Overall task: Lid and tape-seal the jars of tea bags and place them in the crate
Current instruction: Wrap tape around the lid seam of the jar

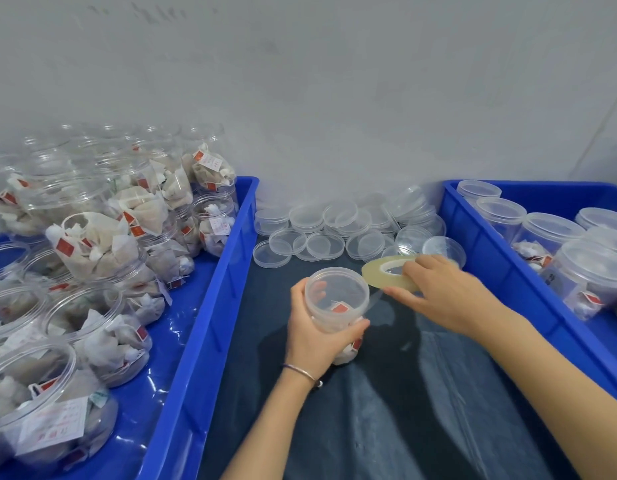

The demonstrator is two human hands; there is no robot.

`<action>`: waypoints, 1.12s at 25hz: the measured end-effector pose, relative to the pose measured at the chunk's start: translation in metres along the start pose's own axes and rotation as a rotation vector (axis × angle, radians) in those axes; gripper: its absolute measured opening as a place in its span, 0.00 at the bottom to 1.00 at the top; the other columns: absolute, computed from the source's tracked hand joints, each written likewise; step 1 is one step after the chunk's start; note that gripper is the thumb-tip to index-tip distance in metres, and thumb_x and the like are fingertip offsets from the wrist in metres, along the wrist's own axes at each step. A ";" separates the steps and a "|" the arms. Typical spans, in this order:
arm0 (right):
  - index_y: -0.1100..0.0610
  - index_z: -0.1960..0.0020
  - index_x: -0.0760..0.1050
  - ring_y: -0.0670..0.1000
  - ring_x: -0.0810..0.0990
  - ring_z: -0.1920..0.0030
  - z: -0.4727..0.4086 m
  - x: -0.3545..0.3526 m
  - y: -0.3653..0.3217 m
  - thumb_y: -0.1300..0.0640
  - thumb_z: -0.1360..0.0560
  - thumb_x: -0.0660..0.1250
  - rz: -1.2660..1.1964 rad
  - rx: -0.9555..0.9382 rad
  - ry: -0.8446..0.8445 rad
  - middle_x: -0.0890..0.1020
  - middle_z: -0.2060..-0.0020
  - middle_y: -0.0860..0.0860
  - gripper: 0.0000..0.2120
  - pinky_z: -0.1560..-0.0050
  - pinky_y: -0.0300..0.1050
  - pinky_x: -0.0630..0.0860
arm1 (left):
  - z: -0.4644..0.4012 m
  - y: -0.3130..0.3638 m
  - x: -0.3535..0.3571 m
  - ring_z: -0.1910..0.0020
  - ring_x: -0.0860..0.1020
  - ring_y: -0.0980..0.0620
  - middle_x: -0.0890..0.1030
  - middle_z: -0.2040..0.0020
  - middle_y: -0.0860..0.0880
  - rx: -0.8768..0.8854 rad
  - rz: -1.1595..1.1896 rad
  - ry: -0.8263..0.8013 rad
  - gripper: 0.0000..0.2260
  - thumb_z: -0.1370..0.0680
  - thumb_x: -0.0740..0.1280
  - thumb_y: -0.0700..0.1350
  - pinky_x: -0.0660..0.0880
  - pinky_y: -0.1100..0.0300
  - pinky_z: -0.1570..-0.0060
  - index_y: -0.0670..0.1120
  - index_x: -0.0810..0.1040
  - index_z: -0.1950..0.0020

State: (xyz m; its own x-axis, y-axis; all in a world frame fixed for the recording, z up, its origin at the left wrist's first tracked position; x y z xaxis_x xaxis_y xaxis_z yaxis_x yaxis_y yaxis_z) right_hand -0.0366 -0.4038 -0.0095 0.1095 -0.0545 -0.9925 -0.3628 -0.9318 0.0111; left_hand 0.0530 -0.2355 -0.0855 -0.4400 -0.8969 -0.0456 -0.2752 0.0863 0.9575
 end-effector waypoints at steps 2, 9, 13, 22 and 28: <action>0.48 0.47 0.71 0.46 0.70 0.44 0.008 -0.014 0.006 0.30 0.27 0.49 0.112 -0.036 0.048 0.68 0.53 0.40 0.25 0.60 0.42 0.66 | -0.009 -0.001 -0.006 0.43 0.76 0.60 0.77 0.43 0.52 -0.012 -0.009 -0.070 0.36 0.43 0.83 0.41 0.73 0.67 0.44 0.49 0.69 0.41; 0.46 0.50 0.68 0.42 0.68 0.47 0.032 -0.026 0.020 0.38 0.28 0.43 0.175 -0.167 -0.015 0.71 0.52 0.39 0.20 0.63 0.40 0.74 | -0.021 -0.004 -0.016 0.41 0.78 0.56 0.78 0.42 0.48 -0.033 0.005 -0.222 0.35 0.43 0.82 0.34 0.74 0.64 0.45 0.47 0.70 0.41; 0.46 0.46 0.67 0.40 0.67 0.46 0.029 -0.023 0.028 0.37 0.25 0.41 0.194 -0.156 -0.023 0.69 0.49 0.38 0.22 0.58 0.37 0.70 | -0.020 -0.005 -0.019 0.40 0.77 0.55 0.78 0.40 0.47 -0.051 0.028 -0.286 0.37 0.43 0.81 0.32 0.75 0.61 0.44 0.42 0.69 0.38; 0.53 0.45 0.68 0.47 0.66 0.37 -0.008 0.009 0.000 0.38 0.21 0.48 -0.005 -0.041 -0.066 0.70 0.43 0.44 0.21 0.54 0.45 0.70 | -0.015 -0.007 -0.023 0.36 0.75 0.54 0.76 0.37 0.45 -0.092 0.040 -0.508 0.38 0.42 0.78 0.30 0.72 0.63 0.42 0.40 0.67 0.35; 0.56 0.44 0.68 0.50 0.66 0.39 -0.015 0.017 -0.022 0.41 0.20 0.51 -0.106 -0.051 -0.068 0.70 0.44 0.48 0.19 0.45 0.53 0.72 | -0.012 -0.003 -0.028 0.32 0.71 0.51 0.73 0.32 0.43 -0.171 0.094 -0.596 0.44 0.44 0.82 0.42 0.71 0.57 0.37 0.41 0.66 0.32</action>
State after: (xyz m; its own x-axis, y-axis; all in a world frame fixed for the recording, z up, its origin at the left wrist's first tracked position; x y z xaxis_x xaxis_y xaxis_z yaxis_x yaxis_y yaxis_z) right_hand -0.0128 -0.3896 -0.0250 0.0812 0.0685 -0.9943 -0.3049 -0.9481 -0.0902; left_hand 0.0761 -0.2157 -0.0836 -0.8704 -0.4882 -0.0632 -0.0936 0.0381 0.9949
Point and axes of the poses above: each hand's wrist, its own z-axis away from the middle knuckle, its own x-axis out of the palm, y = z × x, the point moved 5 cm from there along -z, towards the middle knuckle
